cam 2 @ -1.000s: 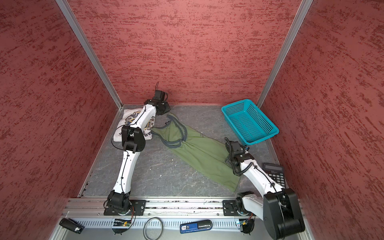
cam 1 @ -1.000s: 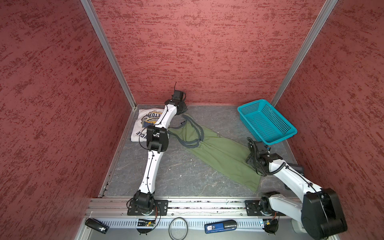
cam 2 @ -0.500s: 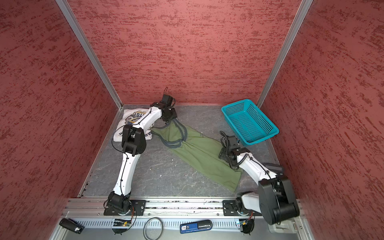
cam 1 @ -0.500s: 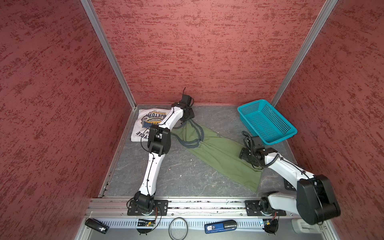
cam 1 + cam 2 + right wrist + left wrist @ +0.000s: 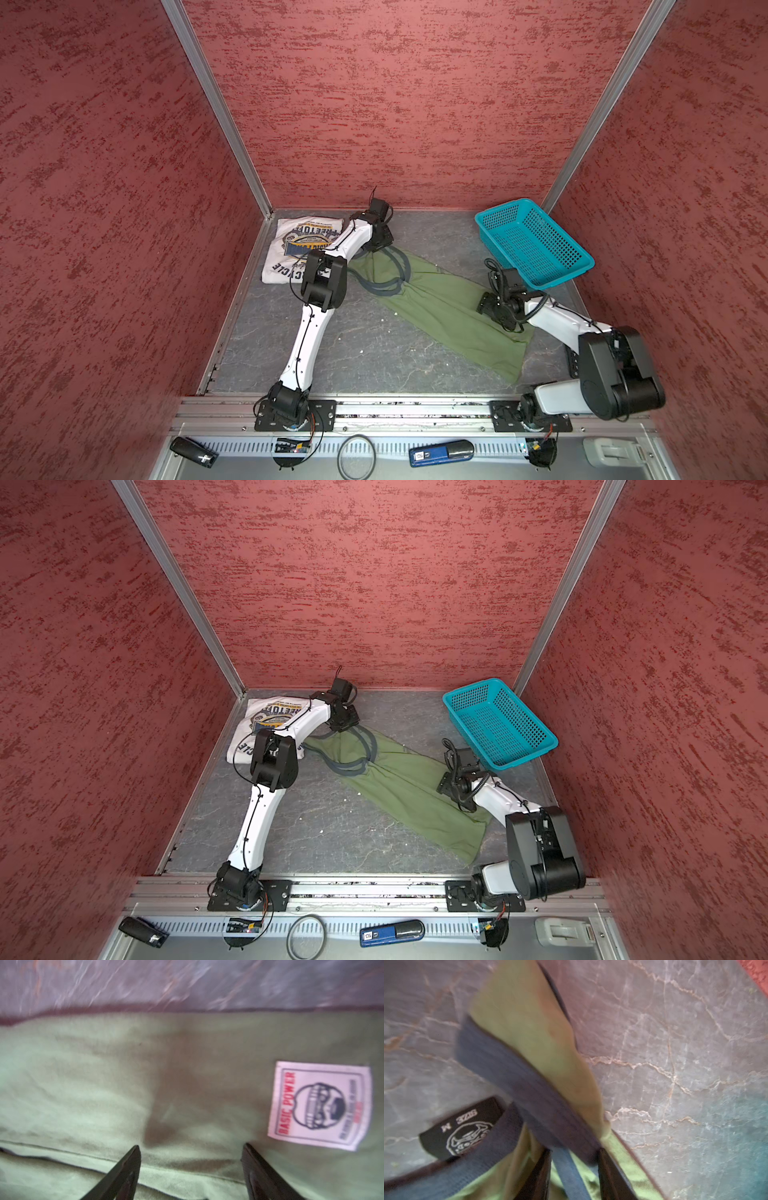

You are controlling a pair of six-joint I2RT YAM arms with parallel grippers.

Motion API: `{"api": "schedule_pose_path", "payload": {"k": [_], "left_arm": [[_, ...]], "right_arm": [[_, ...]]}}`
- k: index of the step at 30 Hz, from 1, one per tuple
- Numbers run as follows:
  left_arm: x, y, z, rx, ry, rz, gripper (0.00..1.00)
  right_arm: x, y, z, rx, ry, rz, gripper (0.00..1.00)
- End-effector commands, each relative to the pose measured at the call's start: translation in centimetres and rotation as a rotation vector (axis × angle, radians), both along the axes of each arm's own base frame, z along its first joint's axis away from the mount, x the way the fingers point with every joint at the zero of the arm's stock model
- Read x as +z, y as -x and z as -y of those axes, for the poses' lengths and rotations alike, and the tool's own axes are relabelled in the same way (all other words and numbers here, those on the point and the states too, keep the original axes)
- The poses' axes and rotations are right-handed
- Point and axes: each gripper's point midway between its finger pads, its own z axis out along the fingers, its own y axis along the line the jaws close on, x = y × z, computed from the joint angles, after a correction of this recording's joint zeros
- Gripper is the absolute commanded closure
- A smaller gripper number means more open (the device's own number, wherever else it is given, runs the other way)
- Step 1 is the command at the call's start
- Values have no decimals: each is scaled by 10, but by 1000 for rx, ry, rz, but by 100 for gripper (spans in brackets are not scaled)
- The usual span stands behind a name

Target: Fold and stack the tank tops

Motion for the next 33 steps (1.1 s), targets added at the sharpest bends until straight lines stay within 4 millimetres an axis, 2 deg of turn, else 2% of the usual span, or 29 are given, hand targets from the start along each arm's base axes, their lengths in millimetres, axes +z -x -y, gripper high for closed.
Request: {"api": "schedule_pose_path", "payload": {"k": [1, 4, 6, 9, 11, 14, 17, 19, 22, 24, 27, 30, 33], "left_arm": [[-36, 1, -4, 31, 1, -70, 61], [-46, -9, 6, 38, 69, -78, 61], [-49, -19, 18, 20, 123, -56, 62], [-39, -37, 34, -19, 194, -2, 62], [-21, -43, 32, -32, 199, 32, 59], [23, -39, 18, -33, 145, 70, 50], [67, -14, 0, -28, 37, 65, 38], [89, 15, -7, -28, -46, 50, 31], [93, 67, -1, -43, -83, 33, 28], [89, 98, 9, -38, -47, 45, 29], [69, 137, 24, -26, 7, 14, 32], [42, 159, 44, -33, 54, -28, 37], [17, 168, 57, -45, 49, -65, 39]], "right_arm": [[-21, 39, 21, -128, 29, -115, 23], [-22, 50, 21, -164, 6, -121, 23], [-23, 55, 14, -174, -43, -111, 24], [-20, 58, -6, -147, -129, -73, 24], [-14, 57, -16, -119, -137, -60, 24], [-2, 53, -19, -74, -99, -52, 24], [13, 45, -8, -27, 0, -28, 23], [23, 41, 5, -11, 91, -22, 23], [31, 32, 8, 14, 119, -6, 22], [32, 26, 6, 18, 109, -6, 22], [31, 16, 6, 24, 125, -11, 22], [28, 10, 10, 32, 161, -33, 22], [22, 6, 9, 55, 173, -56, 22]]}}
